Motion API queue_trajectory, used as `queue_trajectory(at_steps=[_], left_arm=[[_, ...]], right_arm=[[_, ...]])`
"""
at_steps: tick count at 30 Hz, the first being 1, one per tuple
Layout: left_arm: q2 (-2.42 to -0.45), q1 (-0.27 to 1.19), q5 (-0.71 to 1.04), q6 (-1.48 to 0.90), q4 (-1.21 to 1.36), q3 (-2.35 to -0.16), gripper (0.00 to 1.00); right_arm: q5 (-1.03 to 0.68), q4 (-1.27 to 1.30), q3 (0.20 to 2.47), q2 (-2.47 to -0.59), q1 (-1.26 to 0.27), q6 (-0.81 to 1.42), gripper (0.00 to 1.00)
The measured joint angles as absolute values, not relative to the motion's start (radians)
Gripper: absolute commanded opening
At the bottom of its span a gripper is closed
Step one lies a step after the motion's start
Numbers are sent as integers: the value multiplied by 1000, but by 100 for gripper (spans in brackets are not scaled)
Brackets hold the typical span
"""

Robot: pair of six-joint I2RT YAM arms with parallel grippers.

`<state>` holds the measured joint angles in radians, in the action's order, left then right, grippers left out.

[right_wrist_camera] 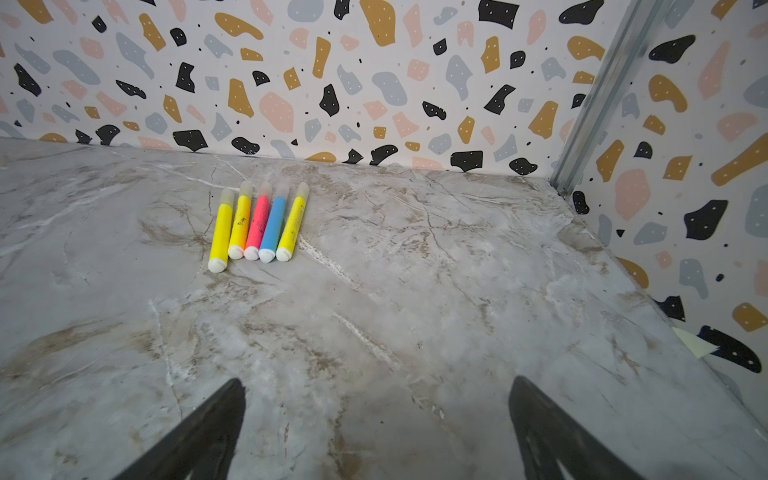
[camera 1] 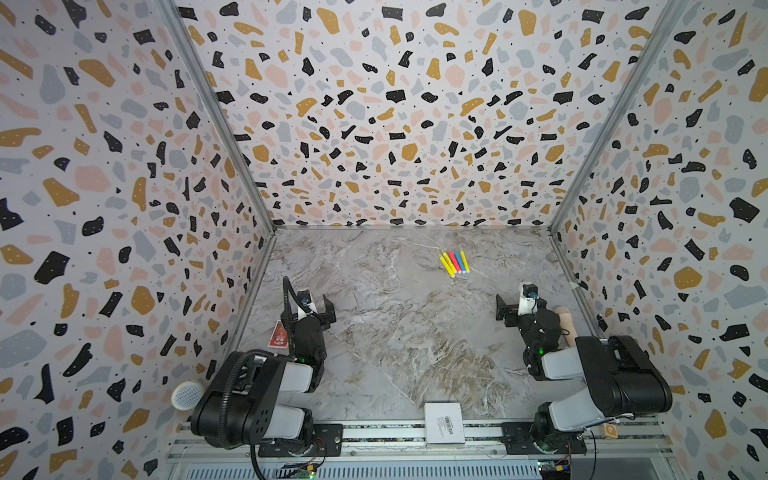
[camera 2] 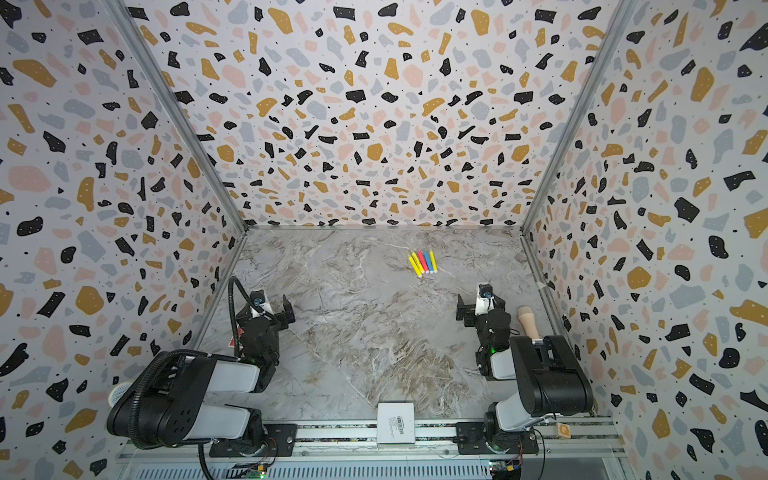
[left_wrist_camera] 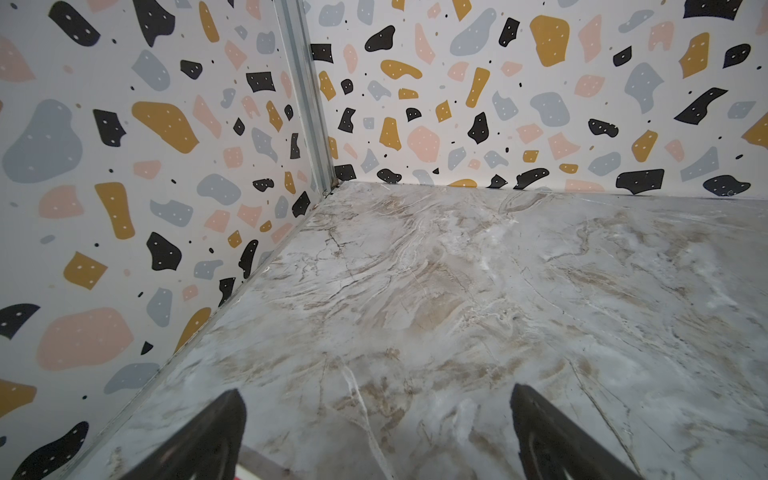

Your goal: Insert the pens into the pen caps

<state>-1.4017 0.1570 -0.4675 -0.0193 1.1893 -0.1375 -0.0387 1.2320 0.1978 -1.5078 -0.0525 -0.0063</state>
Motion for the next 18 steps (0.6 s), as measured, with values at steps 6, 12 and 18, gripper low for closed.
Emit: queue_trajectory(at_steps=[6, 12, 18], left_arm=[[-1402, 157, -467, -19, 1189, -138, 100], [-1407, 157, -464, -19, 1190, -139, 100], [-1412, 151, -452, -19, 1182, -145, 99]], right_arm=[[-39, 1232, 198, -1508, -52, -6, 99], [-39, 1232, 198, -1508, -52, -6, 99], [-38, 1231, 198, -1508, -53, -7, 99]])
